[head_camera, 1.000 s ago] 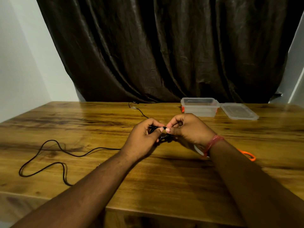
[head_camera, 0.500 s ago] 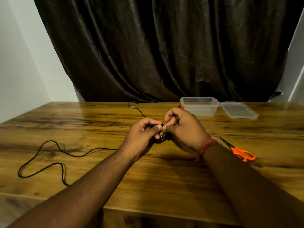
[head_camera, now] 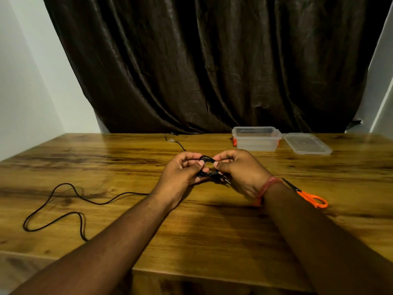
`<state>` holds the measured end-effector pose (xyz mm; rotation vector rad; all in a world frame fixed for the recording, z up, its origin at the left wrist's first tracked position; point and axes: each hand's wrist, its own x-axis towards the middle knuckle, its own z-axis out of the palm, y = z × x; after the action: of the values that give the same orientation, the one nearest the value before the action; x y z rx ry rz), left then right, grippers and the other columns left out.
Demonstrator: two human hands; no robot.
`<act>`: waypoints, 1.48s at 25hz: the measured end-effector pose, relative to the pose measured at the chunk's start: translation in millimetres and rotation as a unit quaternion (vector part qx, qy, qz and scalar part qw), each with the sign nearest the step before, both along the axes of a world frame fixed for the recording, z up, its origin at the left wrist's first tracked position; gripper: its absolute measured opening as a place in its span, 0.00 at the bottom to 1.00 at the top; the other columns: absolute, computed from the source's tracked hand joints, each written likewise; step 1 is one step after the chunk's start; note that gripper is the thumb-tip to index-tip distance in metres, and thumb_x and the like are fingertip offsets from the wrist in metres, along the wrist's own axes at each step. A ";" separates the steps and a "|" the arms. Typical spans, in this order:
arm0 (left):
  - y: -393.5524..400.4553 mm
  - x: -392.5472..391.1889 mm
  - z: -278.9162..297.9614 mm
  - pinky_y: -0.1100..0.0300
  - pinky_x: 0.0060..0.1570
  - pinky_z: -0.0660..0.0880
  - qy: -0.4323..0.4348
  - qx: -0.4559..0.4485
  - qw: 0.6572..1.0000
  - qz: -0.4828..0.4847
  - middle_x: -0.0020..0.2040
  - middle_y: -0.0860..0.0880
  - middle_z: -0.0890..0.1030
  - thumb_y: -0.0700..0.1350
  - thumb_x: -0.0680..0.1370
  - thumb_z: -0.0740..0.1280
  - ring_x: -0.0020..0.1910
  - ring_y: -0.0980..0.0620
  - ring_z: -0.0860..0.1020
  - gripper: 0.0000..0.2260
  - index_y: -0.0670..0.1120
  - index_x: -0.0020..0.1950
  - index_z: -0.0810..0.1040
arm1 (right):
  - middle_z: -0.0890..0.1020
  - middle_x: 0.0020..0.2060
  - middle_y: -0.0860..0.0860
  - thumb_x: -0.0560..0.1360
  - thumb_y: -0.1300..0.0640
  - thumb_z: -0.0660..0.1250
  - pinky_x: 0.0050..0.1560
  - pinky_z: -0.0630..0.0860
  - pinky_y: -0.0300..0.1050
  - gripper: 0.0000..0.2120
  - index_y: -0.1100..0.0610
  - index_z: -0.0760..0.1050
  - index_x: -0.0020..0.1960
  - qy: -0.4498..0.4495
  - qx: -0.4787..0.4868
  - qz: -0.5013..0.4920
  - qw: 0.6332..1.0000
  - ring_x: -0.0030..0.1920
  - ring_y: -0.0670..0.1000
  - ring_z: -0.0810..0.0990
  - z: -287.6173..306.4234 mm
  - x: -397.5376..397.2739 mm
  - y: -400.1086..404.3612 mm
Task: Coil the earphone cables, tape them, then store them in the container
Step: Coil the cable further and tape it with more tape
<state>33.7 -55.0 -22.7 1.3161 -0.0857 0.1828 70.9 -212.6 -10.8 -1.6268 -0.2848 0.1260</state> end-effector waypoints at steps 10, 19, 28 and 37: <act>1.8 6.6 -4.5 0.48 0.45 0.83 0.001 0.006 1.000 0.013 0.46 0.42 0.80 0.32 0.79 0.65 0.41 0.49 0.84 0.08 0.40 0.56 0.75 | 0.83 0.32 0.51 0.76 0.69 0.67 0.31 0.77 0.38 0.06 0.60 0.76 0.50 0.066 0.031 0.067 0.995 0.31 0.46 0.79 5.5 -3.6 -4.2; -0.3 6.6 -9.9 0.54 0.46 0.82 0.023 0.164 0.983 0.074 0.49 0.43 0.81 0.36 0.79 0.67 0.48 0.46 0.84 0.04 0.43 0.52 0.79 | 0.80 0.33 0.61 0.79 0.71 0.61 0.30 0.82 0.45 0.06 0.61 0.70 0.49 0.140 -0.021 0.007 0.990 0.27 0.52 0.81 11.2 -6.2 -4.6; -1.6 6.6 -15.2 0.65 0.45 0.72 -0.066 0.488 0.866 0.088 0.50 0.52 0.79 0.40 0.78 0.67 0.48 0.56 0.77 0.07 0.48 0.53 0.83 | 0.82 0.44 0.56 0.77 0.59 0.66 0.41 0.77 0.46 0.01 0.57 0.76 0.47 -0.138 -0.414 -0.080 0.896 0.44 0.57 0.82 4.9 -0.7 -10.4; -2.5 5.1 -16.8 0.65 0.57 0.70 -0.121 0.570 0.809 0.083 0.56 0.52 0.78 0.42 0.79 0.67 0.57 0.55 0.74 0.10 0.47 0.59 0.81 | 0.81 0.45 0.54 0.77 0.62 0.62 0.48 0.76 0.46 0.07 0.56 0.78 0.46 -0.175 -0.435 -0.092 0.878 0.48 0.55 0.79 2.0 8.4 -19.2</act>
<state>38.8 -57.5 -39.5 2.5110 -0.3366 0.4963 79.3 -231.8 -8.7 -2.5735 -0.3758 -0.2287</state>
